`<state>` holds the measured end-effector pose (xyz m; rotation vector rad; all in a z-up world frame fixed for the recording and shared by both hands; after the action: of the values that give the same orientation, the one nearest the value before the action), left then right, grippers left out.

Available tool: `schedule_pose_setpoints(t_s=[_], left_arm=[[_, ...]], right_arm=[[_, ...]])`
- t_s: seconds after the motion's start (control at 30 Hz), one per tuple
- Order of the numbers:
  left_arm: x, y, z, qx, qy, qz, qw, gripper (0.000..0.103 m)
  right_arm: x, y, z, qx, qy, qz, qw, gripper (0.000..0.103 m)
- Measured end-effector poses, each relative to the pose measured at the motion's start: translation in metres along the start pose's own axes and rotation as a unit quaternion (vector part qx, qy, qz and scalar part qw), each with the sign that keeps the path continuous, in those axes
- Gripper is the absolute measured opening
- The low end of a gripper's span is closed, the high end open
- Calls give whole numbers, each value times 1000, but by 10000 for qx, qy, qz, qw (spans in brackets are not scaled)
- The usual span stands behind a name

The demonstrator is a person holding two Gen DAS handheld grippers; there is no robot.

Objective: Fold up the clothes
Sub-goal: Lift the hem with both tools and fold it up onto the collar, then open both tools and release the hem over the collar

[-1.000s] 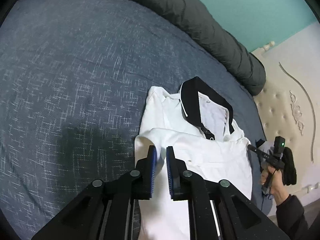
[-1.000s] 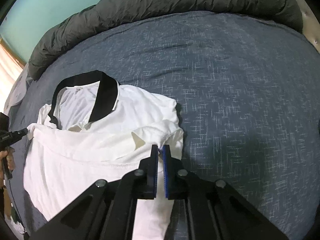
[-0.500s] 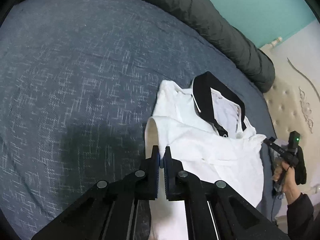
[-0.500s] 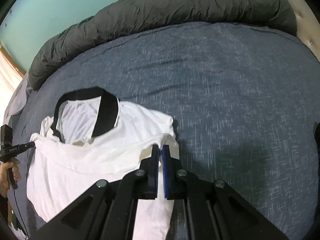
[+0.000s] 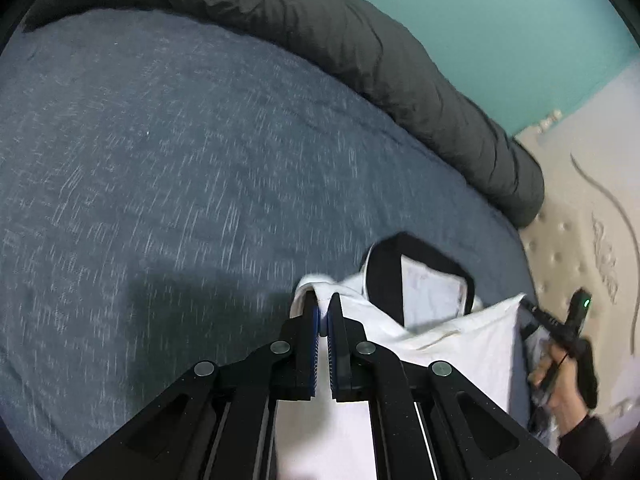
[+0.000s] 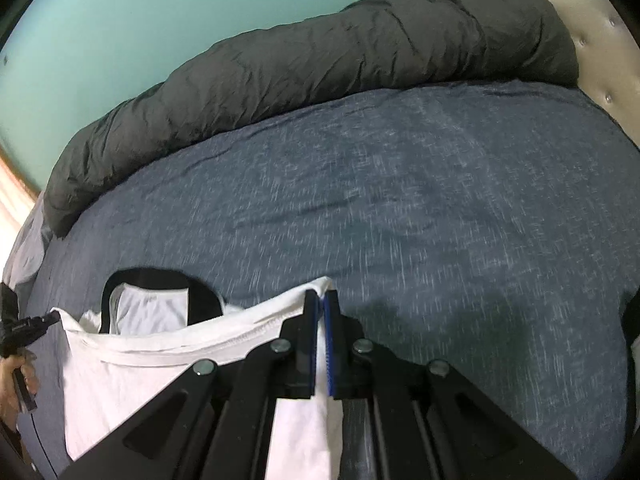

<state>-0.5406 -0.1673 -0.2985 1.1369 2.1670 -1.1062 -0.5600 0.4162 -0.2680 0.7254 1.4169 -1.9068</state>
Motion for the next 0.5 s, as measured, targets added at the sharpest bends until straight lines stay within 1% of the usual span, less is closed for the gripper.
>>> schedule_pose_setpoints(t_s=[0.2, 0.3, 0.33, 0.37, 0.43, 0.47, 0.5], left_arm=[[23, -16, 10, -398, 15, 0, 9992, 5], [33, -17, 14, -496, -11, 21, 9988, 5], [34, -17, 18, -562, -29, 11, 9984, 7], [32, -17, 22, -645, -15, -31, 9979, 10], [28, -18, 28, -700, 1, -95, 9975, 16], [24, -17, 29, -657, -57, -103, 9978, 19], [20, -15, 30, -590, -101, -99, 9982, 21]], right_arm=[[29, -5, -24, 597, 137, 231, 9979, 3], [39, 0, -25, 607, 90, 278, 9977, 4], [42, 2, -25, 655, 2, 334, 9973, 4], [44, 4, -27, 787, -124, 372, 9961, 4], [39, 4, -35, 1038, -183, 217, 9942, 12], [34, 3, -39, 1117, -199, 127, 9935, 30], [29, 3, -42, 1194, -215, 37, 9926, 43]])
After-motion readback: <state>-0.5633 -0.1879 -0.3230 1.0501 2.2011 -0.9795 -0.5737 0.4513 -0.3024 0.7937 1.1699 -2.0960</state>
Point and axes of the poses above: each gripper's, at about its wrist camera, not at the fingertips, and x roughly the way its jaws point, z to its left, y to its underside, the point moved 7 cm from there along x, roughly the way its jaws point, and after that the axes turned 2 degrees about -z, right-handed, at the moved point
